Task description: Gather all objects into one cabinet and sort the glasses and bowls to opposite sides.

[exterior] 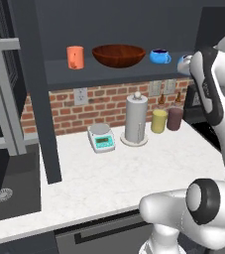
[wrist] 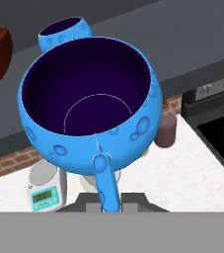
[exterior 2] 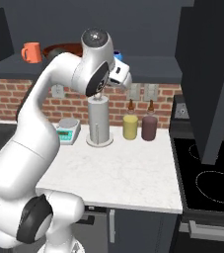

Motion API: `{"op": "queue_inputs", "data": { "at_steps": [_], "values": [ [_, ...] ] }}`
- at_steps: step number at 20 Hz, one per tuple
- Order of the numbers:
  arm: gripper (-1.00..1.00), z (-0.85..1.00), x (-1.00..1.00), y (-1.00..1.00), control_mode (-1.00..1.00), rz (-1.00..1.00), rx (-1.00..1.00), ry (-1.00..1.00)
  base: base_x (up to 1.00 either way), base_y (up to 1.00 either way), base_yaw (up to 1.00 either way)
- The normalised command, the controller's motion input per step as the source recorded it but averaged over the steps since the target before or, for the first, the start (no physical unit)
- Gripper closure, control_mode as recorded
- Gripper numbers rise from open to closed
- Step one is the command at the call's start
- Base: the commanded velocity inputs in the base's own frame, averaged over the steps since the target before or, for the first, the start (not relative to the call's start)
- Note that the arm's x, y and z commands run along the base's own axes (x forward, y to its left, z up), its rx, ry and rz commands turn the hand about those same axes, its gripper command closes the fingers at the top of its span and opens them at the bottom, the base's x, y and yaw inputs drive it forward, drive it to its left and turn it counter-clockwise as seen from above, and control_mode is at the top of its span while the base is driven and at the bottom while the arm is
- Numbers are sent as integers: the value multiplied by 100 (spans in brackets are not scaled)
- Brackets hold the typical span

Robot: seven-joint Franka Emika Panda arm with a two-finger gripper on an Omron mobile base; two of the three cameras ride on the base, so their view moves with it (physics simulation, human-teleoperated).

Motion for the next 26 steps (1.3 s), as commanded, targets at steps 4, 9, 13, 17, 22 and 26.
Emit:
{"op": "queue_inputs", "data": {
  "at_steps": [4, 9, 13, 17, 22, 26],
  "values": [
    [100, 0, 44, -24, -100, 0, 1, 2, 0, 0, 0],
    [100, 0, 46, -28, -100, 0, 1, 7, 0, 0, 0],
    [100, 0, 48, -28, -100, 0, 0, 6, 0, 0, 0],
    [100, 0, 52, -24, -100, 0, 0, 2, 0, 0, 0],
    [100, 0, 56, -22, -100, 0, 0, 0, 0, 0, 0],
    [100, -7, 57, -19, -100, 0, 0, 1, 0, 0, 0]
  ]
}}
